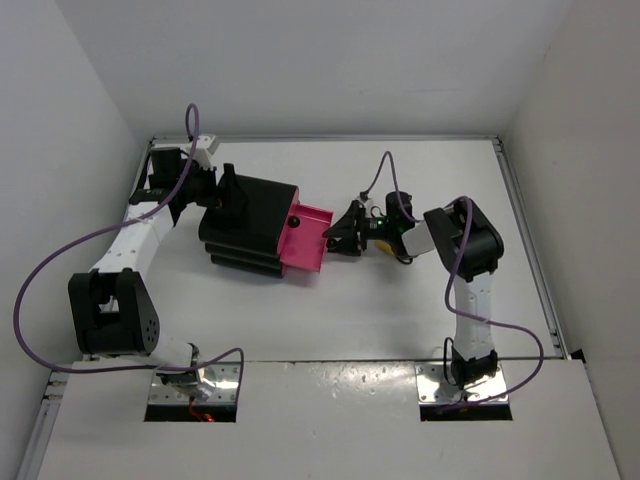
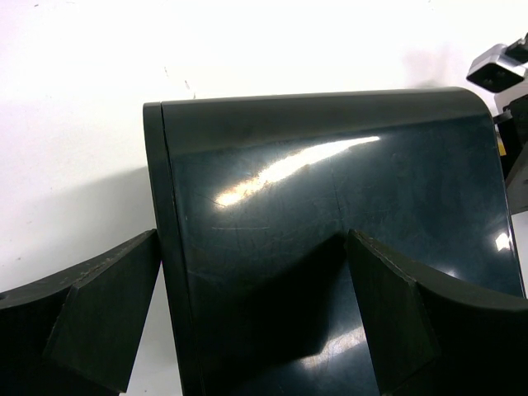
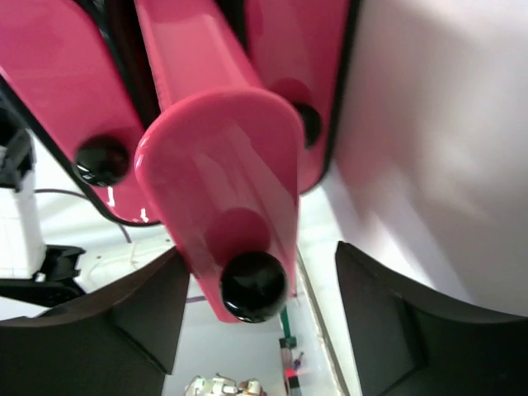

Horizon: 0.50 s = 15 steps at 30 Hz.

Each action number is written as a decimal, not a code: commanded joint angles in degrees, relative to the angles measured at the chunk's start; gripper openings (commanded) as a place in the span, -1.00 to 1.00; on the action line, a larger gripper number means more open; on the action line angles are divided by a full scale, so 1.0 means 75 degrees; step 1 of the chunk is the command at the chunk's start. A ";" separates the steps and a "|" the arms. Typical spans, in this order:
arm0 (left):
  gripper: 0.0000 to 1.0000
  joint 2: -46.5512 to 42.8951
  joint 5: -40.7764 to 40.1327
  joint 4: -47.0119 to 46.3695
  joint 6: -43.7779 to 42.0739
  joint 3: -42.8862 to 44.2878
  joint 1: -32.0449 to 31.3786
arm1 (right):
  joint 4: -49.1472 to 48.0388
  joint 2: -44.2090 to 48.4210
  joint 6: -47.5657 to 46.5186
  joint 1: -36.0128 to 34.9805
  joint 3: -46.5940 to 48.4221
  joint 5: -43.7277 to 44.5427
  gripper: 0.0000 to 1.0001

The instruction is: Sort the tools into containers

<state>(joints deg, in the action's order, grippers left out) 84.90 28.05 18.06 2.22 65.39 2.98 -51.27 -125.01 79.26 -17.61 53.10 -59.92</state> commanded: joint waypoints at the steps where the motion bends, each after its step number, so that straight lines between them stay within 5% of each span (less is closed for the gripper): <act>1: 0.95 0.0574 -0.1010 0.1658 -0.0600 -0.0667 -0.0035 | 0.1161 0.0718 -0.1156 0.0202 -0.0084 0.0138 0.43; 10: 0.95 0.0574 -0.0940 0.1658 -0.0600 -0.0667 -0.0035 | 0.3024 0.1971 -0.2797 0.1058 -0.0483 -0.0107 0.52; 14: 0.95 0.0574 -0.0940 0.1658 -0.0600 -0.0738 -0.0035 | 0.4545 0.2545 -0.4108 0.1479 -0.0309 -0.0506 0.50; 15: 0.95 0.0574 -0.0940 0.1658 -0.0600 -0.0738 -0.0035 | 0.5235 0.2663 -0.5225 0.1701 -0.0179 -0.0507 0.47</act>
<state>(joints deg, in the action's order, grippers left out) 84.73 28.08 17.52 2.26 64.99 2.98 -23.88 -109.71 54.94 -7.03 49.69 -61.04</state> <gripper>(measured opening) 0.978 0.744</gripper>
